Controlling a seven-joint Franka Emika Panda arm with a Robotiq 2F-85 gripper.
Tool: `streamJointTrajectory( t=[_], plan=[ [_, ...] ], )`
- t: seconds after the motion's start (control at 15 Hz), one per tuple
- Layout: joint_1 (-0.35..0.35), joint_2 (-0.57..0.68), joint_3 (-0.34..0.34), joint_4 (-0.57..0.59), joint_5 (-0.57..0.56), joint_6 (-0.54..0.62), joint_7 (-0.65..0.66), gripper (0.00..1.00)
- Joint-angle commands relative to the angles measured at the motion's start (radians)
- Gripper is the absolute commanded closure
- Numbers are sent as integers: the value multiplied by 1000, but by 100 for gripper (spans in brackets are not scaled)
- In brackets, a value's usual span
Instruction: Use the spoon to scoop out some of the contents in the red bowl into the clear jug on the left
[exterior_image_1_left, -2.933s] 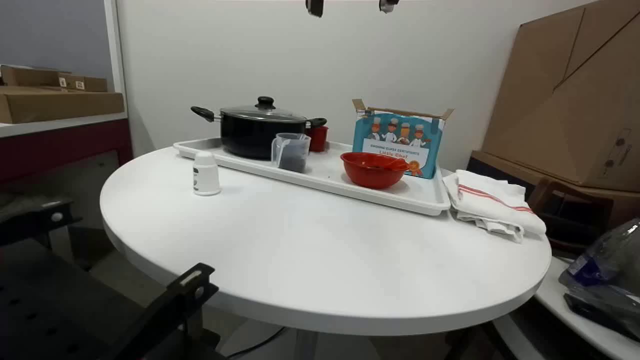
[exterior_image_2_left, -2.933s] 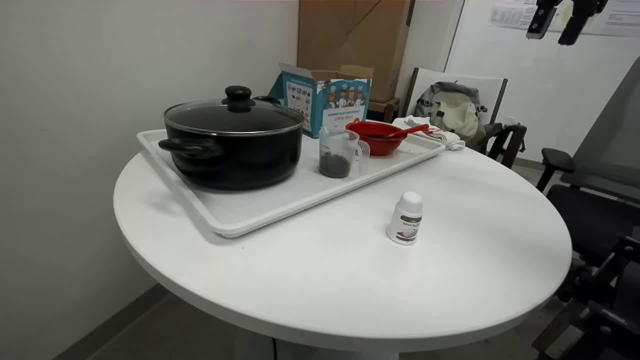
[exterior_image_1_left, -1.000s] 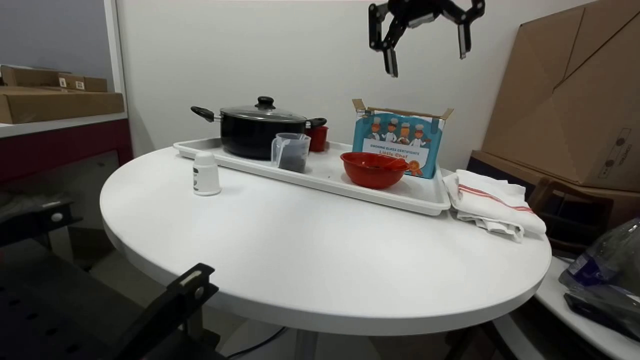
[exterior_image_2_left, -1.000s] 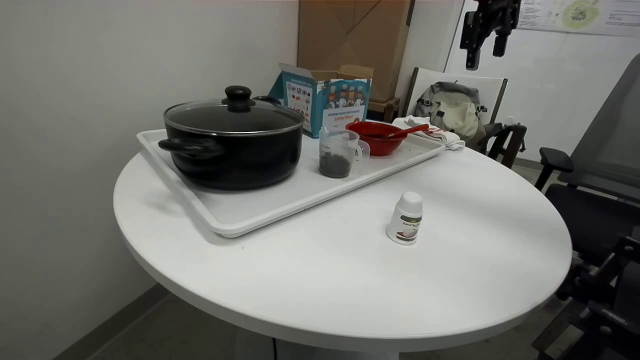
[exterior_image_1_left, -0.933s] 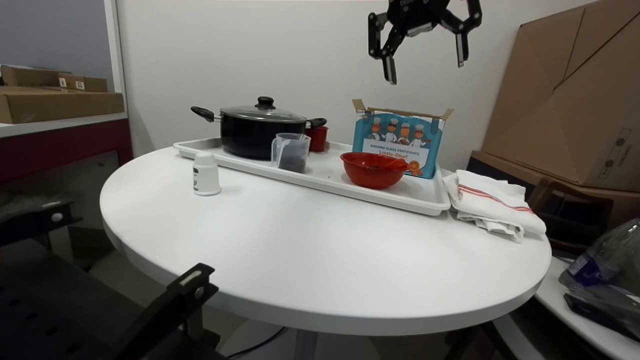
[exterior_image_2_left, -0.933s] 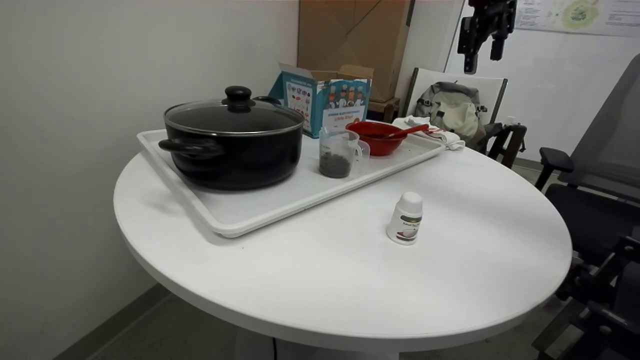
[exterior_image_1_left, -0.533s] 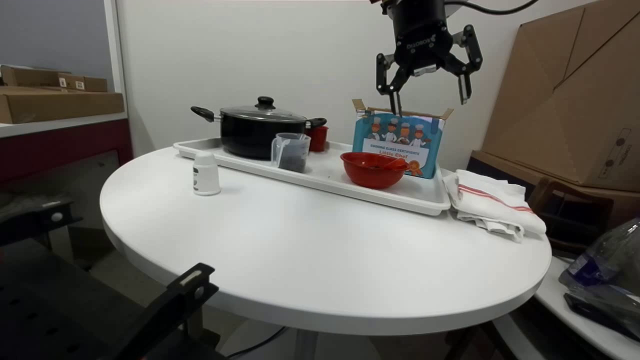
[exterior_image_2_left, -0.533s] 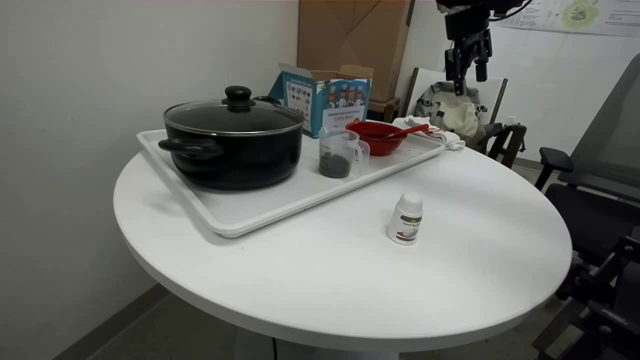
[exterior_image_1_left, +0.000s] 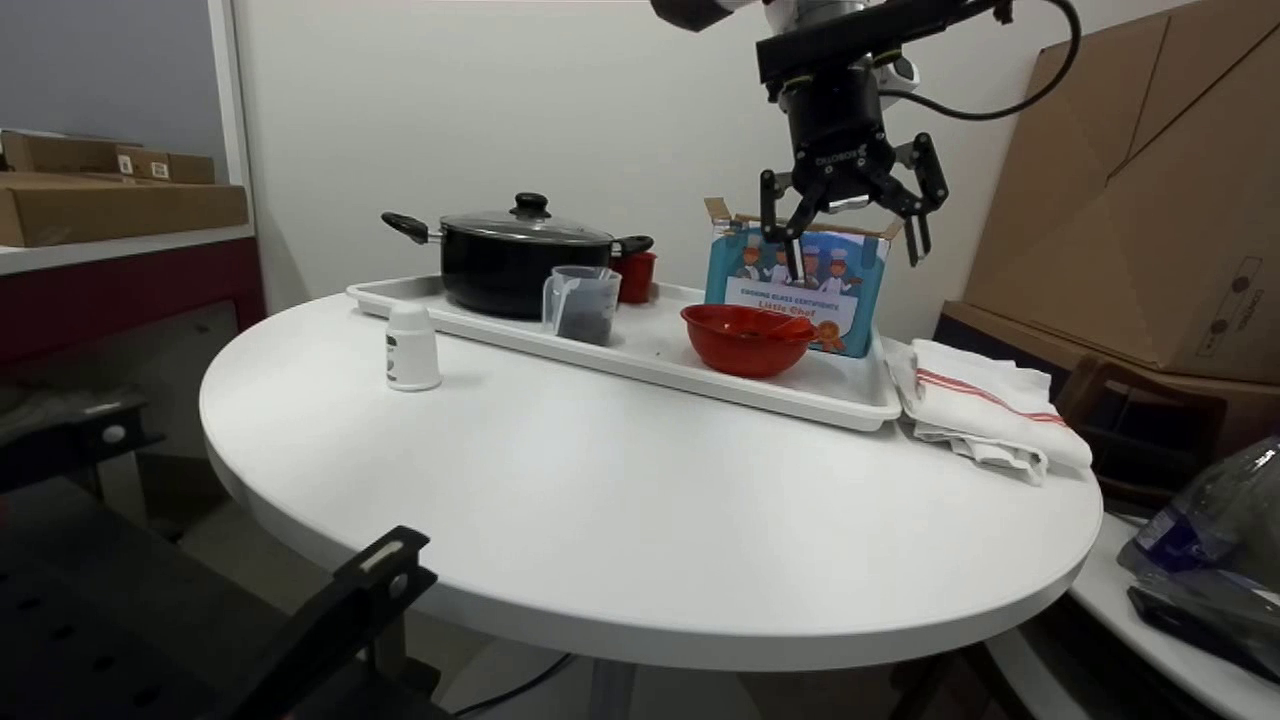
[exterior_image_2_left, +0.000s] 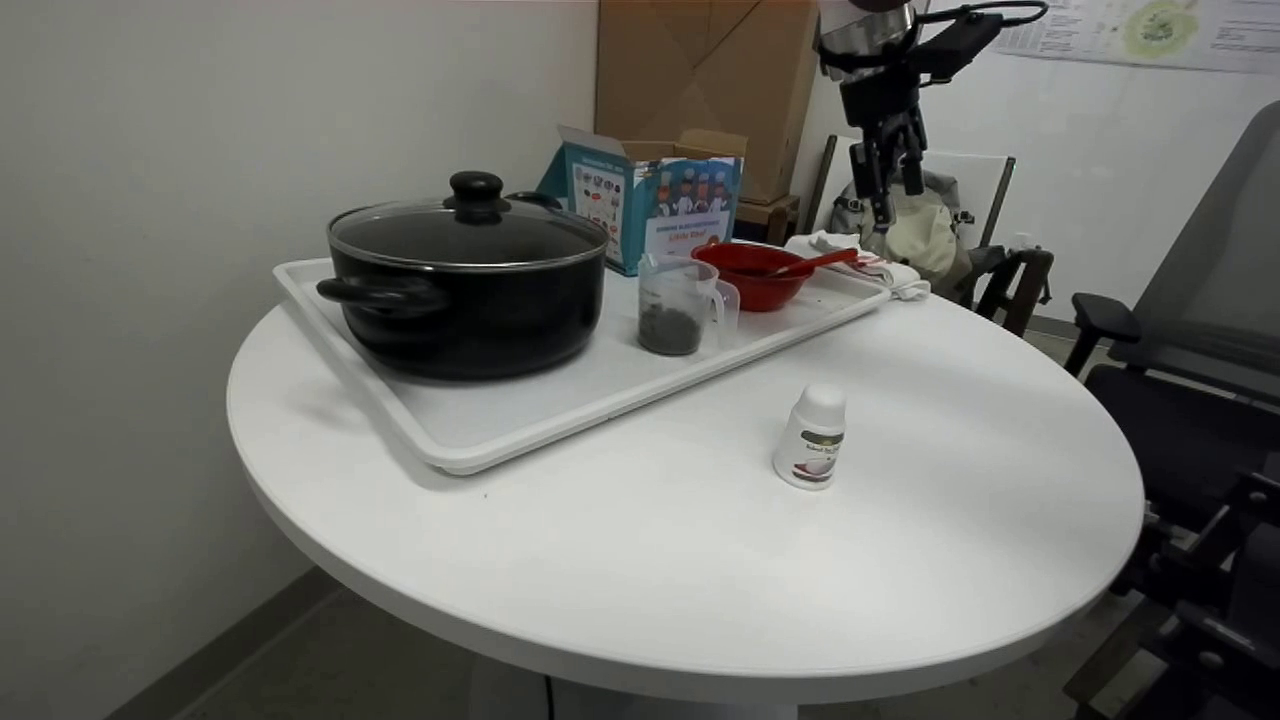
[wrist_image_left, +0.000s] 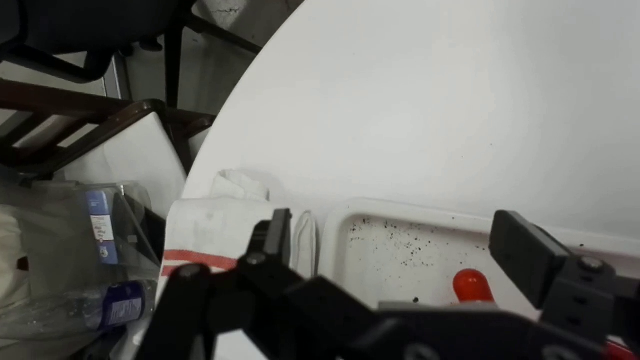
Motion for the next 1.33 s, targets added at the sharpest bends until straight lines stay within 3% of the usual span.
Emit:
streamJointTrajectory(
  t=[0.0, 0.53, 0.8, 1.27],
  plan=[
    [15, 102, -3, 114, 28, -28, -53, 0],
    [11, 241, 22, 251, 97, -114, -156, 2],
    [-2, 267, 65, 323, 162, -231, -301, 0],
    [8, 315, 71, 453, 139, -352, -423, 0]
  ],
)
